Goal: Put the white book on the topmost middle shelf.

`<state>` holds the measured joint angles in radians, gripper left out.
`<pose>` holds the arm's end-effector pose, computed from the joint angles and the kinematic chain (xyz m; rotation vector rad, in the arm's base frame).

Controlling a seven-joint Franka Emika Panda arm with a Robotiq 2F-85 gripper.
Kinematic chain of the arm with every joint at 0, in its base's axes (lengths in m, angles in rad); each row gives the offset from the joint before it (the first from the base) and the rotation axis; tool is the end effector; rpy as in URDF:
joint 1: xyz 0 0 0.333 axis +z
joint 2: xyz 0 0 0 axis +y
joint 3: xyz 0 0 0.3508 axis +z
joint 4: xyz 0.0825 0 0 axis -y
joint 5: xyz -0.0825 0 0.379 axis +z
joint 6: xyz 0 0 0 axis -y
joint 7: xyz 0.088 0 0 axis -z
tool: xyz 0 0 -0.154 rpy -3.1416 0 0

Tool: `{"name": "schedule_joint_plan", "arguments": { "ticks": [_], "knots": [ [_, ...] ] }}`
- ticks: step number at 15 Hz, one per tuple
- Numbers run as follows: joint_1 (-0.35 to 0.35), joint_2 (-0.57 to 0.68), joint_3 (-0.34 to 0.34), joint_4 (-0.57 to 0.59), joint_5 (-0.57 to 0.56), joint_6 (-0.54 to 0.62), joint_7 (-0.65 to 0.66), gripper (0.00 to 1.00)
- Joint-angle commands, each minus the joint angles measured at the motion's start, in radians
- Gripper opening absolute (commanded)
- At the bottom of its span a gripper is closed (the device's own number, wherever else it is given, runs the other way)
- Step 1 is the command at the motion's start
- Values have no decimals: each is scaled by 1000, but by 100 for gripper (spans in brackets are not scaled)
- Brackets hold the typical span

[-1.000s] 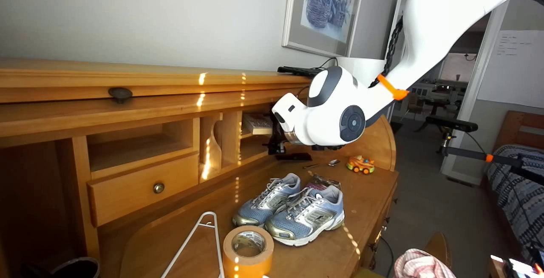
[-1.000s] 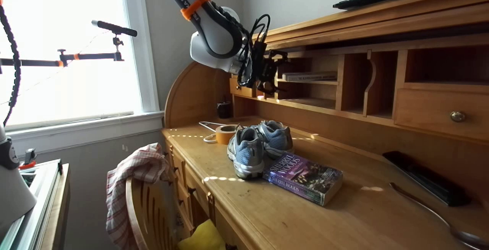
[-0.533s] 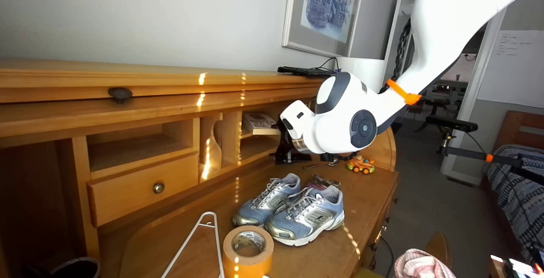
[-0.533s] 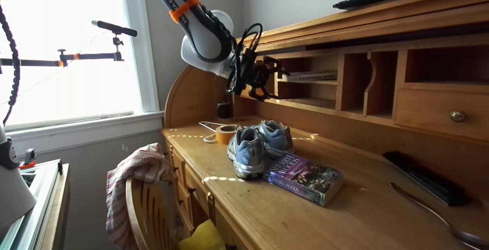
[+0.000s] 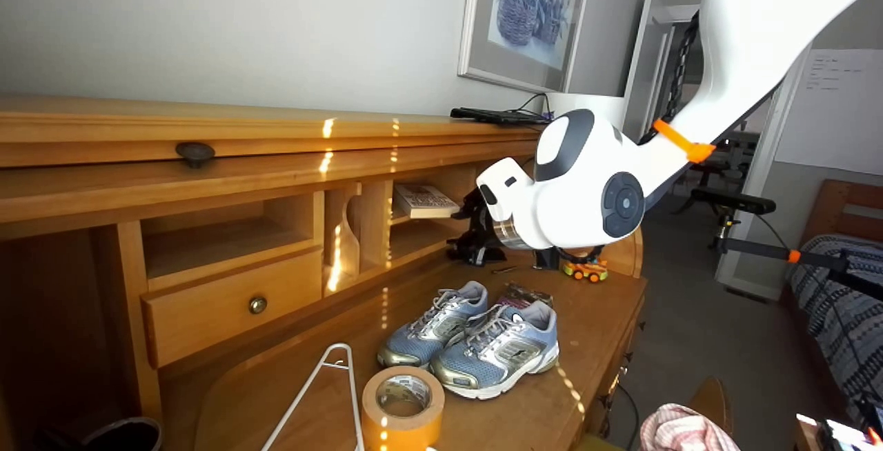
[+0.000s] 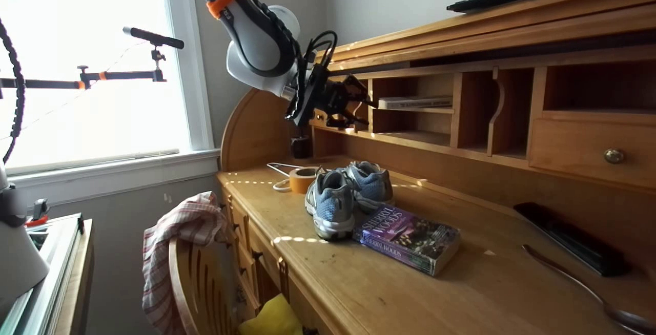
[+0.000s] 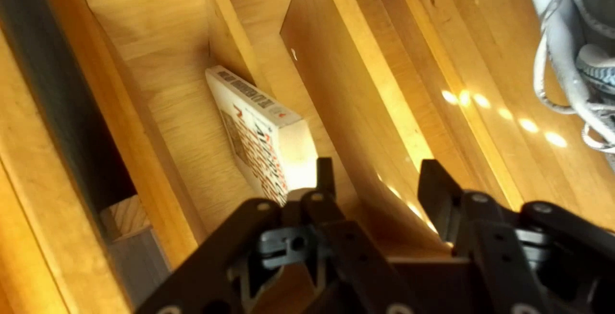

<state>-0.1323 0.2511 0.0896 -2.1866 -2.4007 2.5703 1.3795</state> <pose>0.5943 -0.0323 0.2866 1.9294 0.8203 0.9216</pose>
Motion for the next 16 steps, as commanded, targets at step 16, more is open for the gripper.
{"name": "schedule_joint_plan", "arguments": {
  "ticks": [16],
  "knots": [
    [-88,-70,-65,18,-34,186,114,0]
  ]
}}
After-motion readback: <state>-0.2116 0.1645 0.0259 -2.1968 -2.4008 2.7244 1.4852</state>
